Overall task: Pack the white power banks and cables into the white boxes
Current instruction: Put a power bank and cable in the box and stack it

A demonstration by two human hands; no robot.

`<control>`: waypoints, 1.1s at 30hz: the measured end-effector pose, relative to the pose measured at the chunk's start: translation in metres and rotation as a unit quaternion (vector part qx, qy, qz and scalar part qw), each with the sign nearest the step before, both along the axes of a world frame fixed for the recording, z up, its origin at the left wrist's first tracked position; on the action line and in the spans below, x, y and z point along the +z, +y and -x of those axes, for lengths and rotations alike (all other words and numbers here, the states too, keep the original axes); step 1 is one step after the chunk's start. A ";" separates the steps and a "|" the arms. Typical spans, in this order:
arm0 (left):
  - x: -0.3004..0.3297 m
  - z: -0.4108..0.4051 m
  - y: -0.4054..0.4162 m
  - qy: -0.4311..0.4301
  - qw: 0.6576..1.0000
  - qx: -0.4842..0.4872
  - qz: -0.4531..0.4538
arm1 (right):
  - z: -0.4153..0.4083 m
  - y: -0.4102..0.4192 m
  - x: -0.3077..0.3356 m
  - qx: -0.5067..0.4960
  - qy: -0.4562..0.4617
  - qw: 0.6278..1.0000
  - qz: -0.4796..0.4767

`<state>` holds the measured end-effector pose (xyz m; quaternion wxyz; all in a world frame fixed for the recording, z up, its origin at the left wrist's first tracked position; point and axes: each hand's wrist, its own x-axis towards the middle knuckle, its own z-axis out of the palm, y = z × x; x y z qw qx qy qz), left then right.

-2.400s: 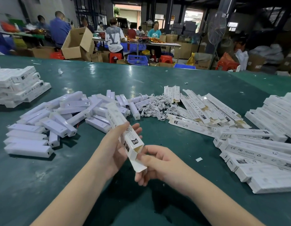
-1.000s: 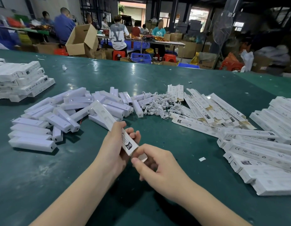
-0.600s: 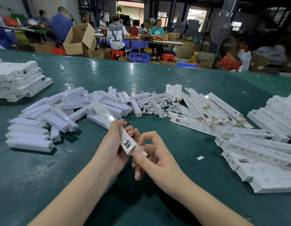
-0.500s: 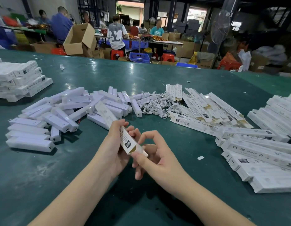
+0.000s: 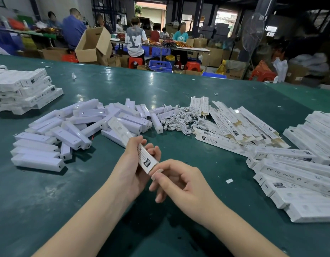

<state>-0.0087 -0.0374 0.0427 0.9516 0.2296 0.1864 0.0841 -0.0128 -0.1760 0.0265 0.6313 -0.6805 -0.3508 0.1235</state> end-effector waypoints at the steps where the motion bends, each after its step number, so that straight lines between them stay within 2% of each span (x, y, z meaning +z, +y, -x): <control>1: 0.000 0.001 0.000 -0.003 1.000 -0.003 -0.003 | 0.001 0.001 0.000 -0.007 -0.008 1.000 -0.002; 5: 0.000 0.001 0.000 -0.010 1.000 -0.010 -0.006 | 0.005 0.004 -0.003 -0.033 -0.015 0.999 -0.023; 9: -0.003 -0.001 -0.001 -0.003 0.999 -0.019 -0.029 | 0.009 0.009 -0.005 -0.062 0.028 0.996 -0.063; 14: -0.007 -0.003 -0.001 0.002 0.998 -0.014 -0.067 | 0.005 0.009 -0.003 -0.046 0.092 0.991 -0.081; 18: -0.006 -0.004 -0.002 0.003 0.996 -0.004 -0.086 | 0.003 0.009 -0.002 -0.031 0.107 0.990 -0.083; 26: -0.003 -0.001 -0.003 -0.020 0.997 0.005 -0.077 | 0.002 0.008 0.000 -0.018 0.108 0.992 -0.069; 33: 0.003 0.004 -0.004 -0.066 0.997 -0.036 -0.013 | -0.007 0.000 0.004 0.004 0.145 0.988 -0.053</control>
